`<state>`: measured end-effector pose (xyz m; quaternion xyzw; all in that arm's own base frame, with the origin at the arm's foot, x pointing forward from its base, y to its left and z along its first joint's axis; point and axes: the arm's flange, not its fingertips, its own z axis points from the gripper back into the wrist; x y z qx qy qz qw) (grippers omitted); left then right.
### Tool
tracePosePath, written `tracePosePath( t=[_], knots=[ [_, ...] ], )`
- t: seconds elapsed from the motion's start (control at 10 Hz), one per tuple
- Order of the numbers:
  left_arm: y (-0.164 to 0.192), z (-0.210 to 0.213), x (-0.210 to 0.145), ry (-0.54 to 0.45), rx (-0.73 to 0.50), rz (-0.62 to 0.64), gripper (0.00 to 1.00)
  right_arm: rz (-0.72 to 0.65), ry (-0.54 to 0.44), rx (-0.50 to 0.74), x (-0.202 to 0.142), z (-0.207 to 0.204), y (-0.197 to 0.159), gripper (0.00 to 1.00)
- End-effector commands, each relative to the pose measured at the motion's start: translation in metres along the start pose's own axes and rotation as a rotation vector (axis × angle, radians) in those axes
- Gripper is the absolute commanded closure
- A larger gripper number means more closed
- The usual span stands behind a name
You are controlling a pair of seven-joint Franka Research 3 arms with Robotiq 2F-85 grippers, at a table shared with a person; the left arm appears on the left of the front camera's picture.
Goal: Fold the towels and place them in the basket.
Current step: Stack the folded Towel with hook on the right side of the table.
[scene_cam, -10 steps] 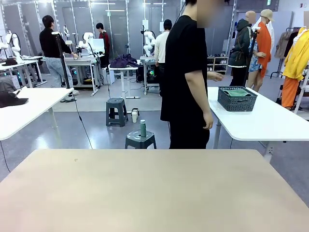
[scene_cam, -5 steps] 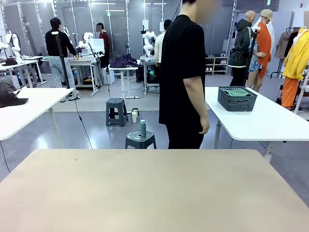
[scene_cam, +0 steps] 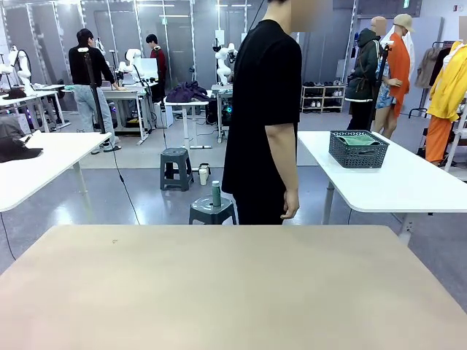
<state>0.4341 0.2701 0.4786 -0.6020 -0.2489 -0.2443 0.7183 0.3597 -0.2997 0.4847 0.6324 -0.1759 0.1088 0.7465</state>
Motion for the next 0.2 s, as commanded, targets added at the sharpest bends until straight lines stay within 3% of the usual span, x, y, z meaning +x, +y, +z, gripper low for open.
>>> tracePosePath(
  t=[0.0,0.1],
  knots=[
    [-0.0042,-0.0026,-0.0035,0.007,0.004,0.004,0.0,0.017,0.0,0.004,-0.0044,-0.0014,-0.0022,0.0],
    [-0.0042,-0.0026,-0.0035,0.007,0.004,0.004,0.0,0.017,0.0,0.004,-0.0044,-0.0014,-0.0022,0.0]
  ],
)
